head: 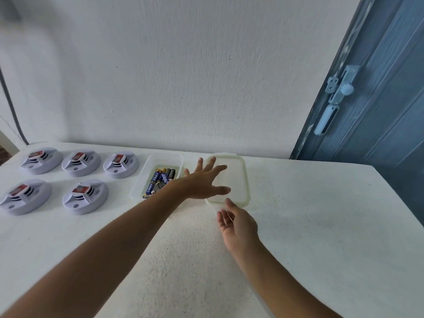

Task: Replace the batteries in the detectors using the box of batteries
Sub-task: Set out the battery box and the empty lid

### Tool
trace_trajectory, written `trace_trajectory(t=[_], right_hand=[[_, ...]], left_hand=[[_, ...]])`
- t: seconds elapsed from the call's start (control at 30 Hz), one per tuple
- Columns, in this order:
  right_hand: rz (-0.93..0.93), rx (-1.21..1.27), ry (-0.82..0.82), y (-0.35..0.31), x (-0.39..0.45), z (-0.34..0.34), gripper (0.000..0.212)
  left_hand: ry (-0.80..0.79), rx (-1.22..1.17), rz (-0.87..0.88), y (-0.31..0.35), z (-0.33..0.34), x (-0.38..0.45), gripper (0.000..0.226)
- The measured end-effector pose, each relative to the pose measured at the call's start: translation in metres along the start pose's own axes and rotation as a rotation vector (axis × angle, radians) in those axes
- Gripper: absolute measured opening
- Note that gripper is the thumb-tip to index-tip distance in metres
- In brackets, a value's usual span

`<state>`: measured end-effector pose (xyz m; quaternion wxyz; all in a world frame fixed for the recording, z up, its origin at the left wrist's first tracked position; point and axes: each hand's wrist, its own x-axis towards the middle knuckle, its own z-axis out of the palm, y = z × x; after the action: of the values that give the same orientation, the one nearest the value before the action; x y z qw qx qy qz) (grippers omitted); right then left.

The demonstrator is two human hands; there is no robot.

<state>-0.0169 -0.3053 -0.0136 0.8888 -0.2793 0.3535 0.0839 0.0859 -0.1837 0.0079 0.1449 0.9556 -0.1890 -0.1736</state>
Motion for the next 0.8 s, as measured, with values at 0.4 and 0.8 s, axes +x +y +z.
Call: trace_trajectory(t=[0.4,0.8], right_hand=[[-0.449,-0.467,0.202,0.002,0.007,-0.007,0.047],[-0.366,-0.849,-0.018,-0.089,0.057,0.018,0.039]], left_hand=[[0.102,0.053,0.047,0.013,-0.004,-0.012,0.062],[0.382,0.124,0.024,0.043,0.051,-0.043,0.078]])
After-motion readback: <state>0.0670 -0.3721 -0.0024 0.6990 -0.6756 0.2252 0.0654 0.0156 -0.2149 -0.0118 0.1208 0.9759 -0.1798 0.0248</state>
